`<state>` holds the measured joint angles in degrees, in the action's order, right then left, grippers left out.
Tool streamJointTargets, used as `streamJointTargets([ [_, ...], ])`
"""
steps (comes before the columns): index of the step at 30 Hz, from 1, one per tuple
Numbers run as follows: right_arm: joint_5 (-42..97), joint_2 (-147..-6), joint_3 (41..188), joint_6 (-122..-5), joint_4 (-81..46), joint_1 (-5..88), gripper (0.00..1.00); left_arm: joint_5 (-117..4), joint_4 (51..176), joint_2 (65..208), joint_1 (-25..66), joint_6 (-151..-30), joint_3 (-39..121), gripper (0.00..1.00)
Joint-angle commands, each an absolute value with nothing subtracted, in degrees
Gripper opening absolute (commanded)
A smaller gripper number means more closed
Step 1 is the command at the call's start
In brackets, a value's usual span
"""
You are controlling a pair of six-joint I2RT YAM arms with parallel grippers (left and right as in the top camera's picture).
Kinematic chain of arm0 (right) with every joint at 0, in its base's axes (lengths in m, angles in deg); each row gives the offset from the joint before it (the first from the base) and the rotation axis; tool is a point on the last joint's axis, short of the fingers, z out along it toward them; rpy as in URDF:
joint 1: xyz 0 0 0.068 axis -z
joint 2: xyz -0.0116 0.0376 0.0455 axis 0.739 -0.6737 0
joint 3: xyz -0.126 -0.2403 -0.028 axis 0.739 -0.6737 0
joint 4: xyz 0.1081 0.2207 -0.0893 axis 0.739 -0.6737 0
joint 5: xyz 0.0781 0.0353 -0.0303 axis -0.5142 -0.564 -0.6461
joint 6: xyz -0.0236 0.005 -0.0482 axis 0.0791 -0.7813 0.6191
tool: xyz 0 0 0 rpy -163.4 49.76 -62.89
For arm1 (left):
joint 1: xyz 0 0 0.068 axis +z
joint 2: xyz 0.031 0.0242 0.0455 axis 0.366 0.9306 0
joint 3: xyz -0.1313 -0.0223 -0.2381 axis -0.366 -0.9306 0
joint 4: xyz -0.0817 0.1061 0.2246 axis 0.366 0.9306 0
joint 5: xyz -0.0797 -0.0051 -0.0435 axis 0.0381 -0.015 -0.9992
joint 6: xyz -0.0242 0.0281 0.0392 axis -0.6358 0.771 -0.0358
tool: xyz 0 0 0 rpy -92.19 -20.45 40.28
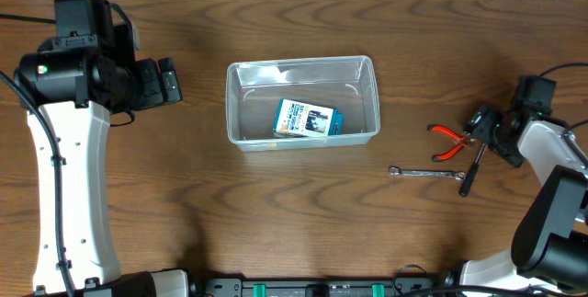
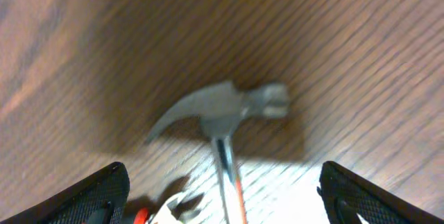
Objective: Pack container
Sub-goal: 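Grasp the claw hammer by its handle with the right gripper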
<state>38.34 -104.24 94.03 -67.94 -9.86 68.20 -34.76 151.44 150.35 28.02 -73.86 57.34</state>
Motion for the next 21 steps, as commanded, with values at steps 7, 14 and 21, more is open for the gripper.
streamJointTargets([
  [7, 37.64, -109.02, 93.48, -65.38, -8.68, 70.21, 0.89, -34.30, 151.90, 150.57, 27.99, -74.18, 57.32, 0.98],
  [14, 36.92, -112.21, 93.48, -64.24, -8.68, 70.17, 0.89, -34.30, 151.88, 150.57, 27.99, -74.16, 57.32, 0.98],
  [21, 36.76, -112.28, 93.48, -64.20, -8.11, 70.17, 0.69, -34.30, 151.88, 150.57, 27.99, -74.18, 57.32, 0.98],
])
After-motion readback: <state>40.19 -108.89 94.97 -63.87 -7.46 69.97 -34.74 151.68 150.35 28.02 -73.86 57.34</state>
